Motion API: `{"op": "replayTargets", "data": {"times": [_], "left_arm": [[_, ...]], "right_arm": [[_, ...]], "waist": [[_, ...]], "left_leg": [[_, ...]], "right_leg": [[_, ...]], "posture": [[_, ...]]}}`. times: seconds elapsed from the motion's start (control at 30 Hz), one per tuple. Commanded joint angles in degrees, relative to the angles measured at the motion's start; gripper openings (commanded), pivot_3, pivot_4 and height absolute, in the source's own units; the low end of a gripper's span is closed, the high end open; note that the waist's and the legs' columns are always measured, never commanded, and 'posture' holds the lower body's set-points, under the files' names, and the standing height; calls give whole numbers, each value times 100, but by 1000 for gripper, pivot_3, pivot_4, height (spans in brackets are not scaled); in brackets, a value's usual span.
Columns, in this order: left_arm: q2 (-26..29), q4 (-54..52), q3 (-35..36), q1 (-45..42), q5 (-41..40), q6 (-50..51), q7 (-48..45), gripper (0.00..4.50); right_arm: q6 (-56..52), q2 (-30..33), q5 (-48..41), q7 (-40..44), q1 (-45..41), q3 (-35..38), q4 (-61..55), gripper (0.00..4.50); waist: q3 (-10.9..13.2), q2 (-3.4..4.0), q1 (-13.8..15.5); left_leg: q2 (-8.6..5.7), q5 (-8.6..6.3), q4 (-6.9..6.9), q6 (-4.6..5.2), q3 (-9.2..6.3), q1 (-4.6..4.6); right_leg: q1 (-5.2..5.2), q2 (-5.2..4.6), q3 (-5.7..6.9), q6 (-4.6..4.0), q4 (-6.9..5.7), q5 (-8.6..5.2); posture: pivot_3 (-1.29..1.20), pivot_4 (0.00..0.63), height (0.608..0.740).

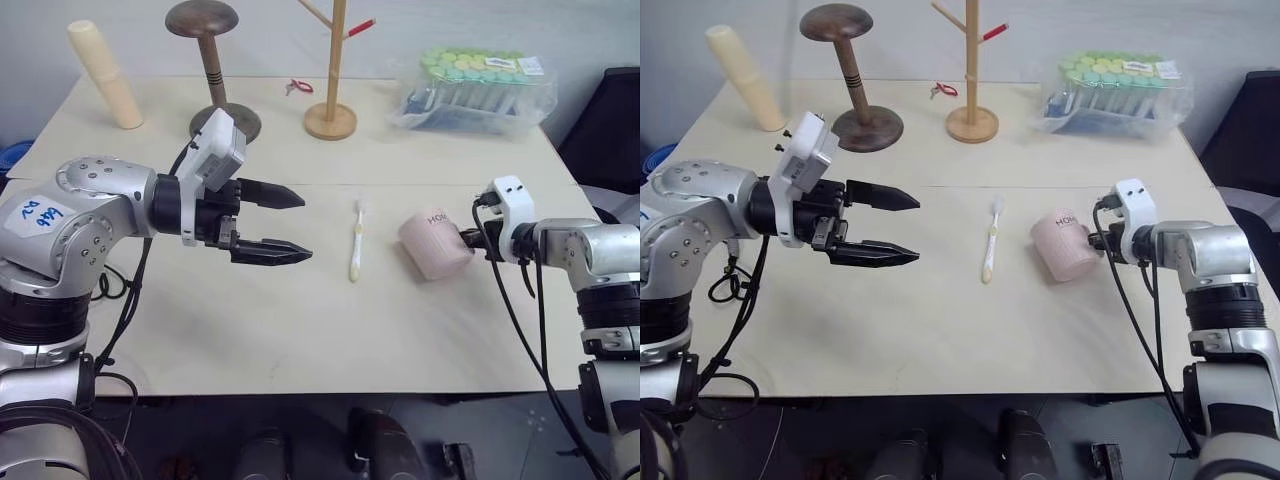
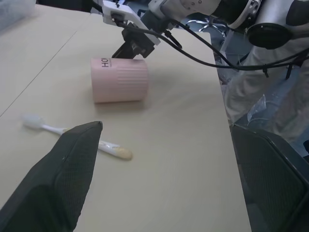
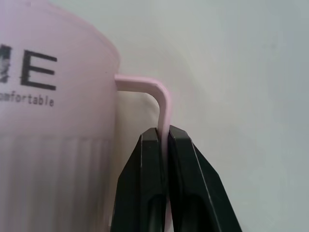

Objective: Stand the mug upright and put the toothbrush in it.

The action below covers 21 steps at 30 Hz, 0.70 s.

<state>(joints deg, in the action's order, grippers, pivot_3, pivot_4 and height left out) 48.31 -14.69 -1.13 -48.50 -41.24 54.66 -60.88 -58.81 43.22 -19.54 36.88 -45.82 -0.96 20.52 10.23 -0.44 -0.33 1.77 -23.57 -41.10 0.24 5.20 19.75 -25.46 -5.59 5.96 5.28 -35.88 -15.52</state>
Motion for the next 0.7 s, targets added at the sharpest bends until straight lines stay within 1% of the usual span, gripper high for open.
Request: {"op": "replayTargets", "data": {"times": [0.03, 0.1, 0.17, 0.2, 0.23, 0.3, 0.33, 0.43, 0.5, 0.63, 0.7], "left_arm": [[31, 41, 228, 96, 11, -21, 140, 4500], [58, 70, 436, 245, -17, 6, 287, 4500], [35, 87, 844, 444, -194, 222, 588, 4500], [21, 87, 1072, 560, -277, 334, 763, 4500], [16, 80, 1316, 712, -330, 421, 947, 4500], [0, 21, 1685, 980, -392, 567, 1274, 4500], [-2, -46, 1906, 1138, -477, 686, 1425, 4500], [102, -388, 2515, 1523, -860, 1030, 1661, 4500], [167, -568, 2887, 1632, -1181, 1267, 1807, 4500], [491, -780, 3624, 1901, -1857, 1831, 1970, 4500], [867, -954, 3921, 2324, -1889, 1940, 1809, 4500]], "right_arm": [[36, -285, -207, -287, 28, 629, -400, 15], [268, -582, -417, -342, 51, 920, -950, 15], [352, -1317, -714, -882, -53, 1380, -1466, 15], [525, -1699, -817, -1052, -64, 1463, -1712, 15], [870, -2091, -831, -1143, -20, 1398, -1975, 15], [1750, -2501, -473, -1013, 168, 848, -2267, 15], [2304, -2794, -182, -1087, 224, 546, -2171, 15], [3692, -3695, 505, -1478, 197, -102, -1304, 15], [4637, -4029, 953, -1568, 138, -431, -624, 15], [6034, -4508, 1332, -1881, -183, -480, 901, 15], [6621, -4595, 1488, -2000, -285, -469, 1591, 15]], "waist": [[0, 0, -1], [1, 2, -16], [3, 6, -78], [3, 6, -136], [4, 7, -157], [4, 10, -192], [5, 12, -198], [5, 11, -259], [5, 10, -267], [6, 13, -296], [6, 13, -350]], "left_leg": [[0, 0, -1, 0, 0, 0], [1, 0, 0, 0, -1, 0], [5, 2, 4, -4, 0, 1], [7, 3, 7, -7, -1, 1], [8, 6, 10, -10, -4, 2], [9, 7, 17, -13, -3, -1], [8, 7, 22, -13, -3, -1], [2, 7, 23, -13, -6, -1], [-2, 7, 15, -13, -19, 4], [-6, 7, 11, -13, -60, 9], [-5, 7, 13, -14, -90, 5]], "right_leg": [[0, 0, 0, 0, 0, 0], [-1, 0, -1, 0, -2, 0], [-7, 5, 1, 0, -2, 0], [-8, 6, 1, -1, -4, 0], [-13, 7, 2, -2, -6, -1], [-16, 8, 1, -5, -8, -3], [-19, 8, 2, -7, -7, -4], [-17, 4, 3, -8, -8, -5], [-15, 2, 5, -8, -9, -5], [-7, -1, 15, -8, -9, -5], [-5, -1, 16, -9, -8, -5]], "posture": [[0, 150, 740], [0, 150, 740], [0, 150, 740], [0, 150, 740], [0, 150, 740], [0, 150, 740], [0, 150, 740], [0, 150, 740], [0, 150, 740], [0, 150, 740], [0, 150, 740]]}}
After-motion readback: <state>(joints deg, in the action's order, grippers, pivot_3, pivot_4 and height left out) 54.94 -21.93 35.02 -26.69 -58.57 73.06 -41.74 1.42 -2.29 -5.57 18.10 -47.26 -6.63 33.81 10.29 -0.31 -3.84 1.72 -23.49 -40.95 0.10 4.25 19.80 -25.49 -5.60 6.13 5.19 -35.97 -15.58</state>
